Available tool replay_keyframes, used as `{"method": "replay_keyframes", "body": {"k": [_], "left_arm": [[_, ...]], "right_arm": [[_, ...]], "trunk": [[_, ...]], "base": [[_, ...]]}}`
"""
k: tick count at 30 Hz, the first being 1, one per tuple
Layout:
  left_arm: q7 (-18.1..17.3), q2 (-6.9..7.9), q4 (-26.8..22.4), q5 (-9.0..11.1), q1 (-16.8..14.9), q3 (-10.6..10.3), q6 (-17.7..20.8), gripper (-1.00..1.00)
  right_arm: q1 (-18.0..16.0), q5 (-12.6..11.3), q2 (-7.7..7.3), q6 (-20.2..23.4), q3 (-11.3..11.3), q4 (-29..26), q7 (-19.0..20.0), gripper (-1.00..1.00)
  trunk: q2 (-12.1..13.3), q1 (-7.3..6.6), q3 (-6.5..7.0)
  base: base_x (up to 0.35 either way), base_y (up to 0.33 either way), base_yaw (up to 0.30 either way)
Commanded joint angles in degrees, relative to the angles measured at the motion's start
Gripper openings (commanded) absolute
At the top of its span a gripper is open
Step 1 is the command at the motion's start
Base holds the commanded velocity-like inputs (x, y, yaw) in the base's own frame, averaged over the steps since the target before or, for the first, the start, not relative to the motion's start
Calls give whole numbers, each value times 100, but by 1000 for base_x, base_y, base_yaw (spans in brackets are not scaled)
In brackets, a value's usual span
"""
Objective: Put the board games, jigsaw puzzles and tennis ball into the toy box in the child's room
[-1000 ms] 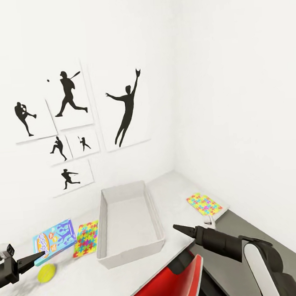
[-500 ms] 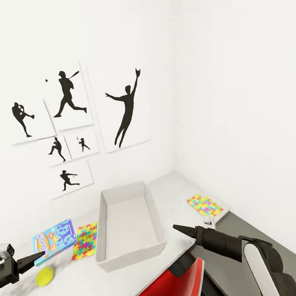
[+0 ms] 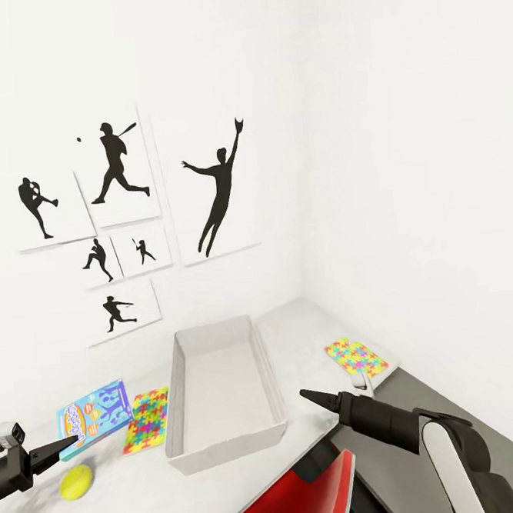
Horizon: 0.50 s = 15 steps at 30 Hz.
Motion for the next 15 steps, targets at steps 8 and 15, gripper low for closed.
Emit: {"method": "replay_keyframes", "body": {"k": [8, 15], "left_arm": [[-25, 2, 0, -3, -5, 0, 60, -100], [-25, 2, 0, -3, -5, 0, 60, -100]], "right_arm": [[-7, 37, 4, 29, -16, -1, 46, 100], [-7, 37, 4, 33, -22, -1, 46, 100]], "trunk": [[-14, 4, -14], [-14, 4, -14]], "base": [[0, 0, 89], [9, 0, 207]]}}
